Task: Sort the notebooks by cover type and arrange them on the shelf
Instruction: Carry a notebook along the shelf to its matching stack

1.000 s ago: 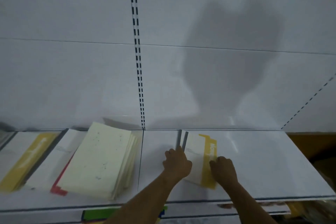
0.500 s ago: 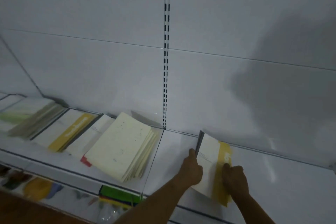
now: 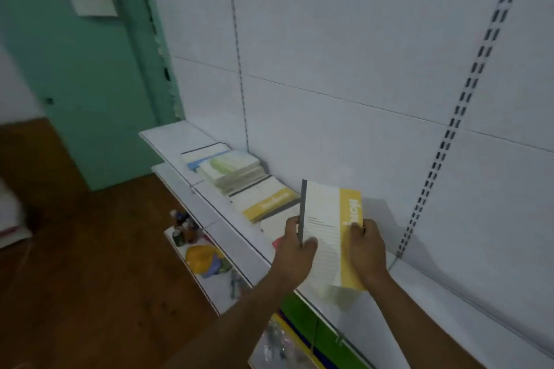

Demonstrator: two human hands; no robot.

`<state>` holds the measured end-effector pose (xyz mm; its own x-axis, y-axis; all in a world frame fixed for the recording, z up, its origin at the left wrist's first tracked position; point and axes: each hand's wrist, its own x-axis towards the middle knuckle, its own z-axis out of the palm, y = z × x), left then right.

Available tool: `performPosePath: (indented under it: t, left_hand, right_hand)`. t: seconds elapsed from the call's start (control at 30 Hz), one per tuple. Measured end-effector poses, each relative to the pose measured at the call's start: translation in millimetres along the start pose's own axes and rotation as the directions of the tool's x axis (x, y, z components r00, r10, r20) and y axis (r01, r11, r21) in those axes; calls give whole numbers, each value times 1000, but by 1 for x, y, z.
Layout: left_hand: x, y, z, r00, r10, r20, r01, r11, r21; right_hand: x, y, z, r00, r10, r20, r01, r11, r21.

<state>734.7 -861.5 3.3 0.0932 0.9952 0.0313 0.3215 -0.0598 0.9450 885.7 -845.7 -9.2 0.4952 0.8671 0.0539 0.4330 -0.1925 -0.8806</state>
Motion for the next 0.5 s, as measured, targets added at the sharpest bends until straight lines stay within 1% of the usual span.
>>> performPosePath:
  t: [0.1,0.2,0.3,0.4,0.5]
  left_hand:
    - [-4,-19,-81,989,-43,-144,43,999,-3]
    - [-12,-42,-158,966,-88,-242,83,996,-33]
    - [-23,-70,-232,953,-117,-280,98,992,-79]
    - [-34,-97,-302,938,-121,-324,108,993,-58]
    - [-39,-118,-361,925,-126,-358,104,991,-78]
  right_hand:
    - [-17,-59,69,984,-122,130,121,993,19]
    - [-39,-110,140,946,-203,253,203,979,26]
    - [-69,-152,210,899,-256,355,258,965,42]
    - [-99,-188,274,862,-279,422,293,955,33]
    - [-124,-216,330,829,-304,470,324,945,40]
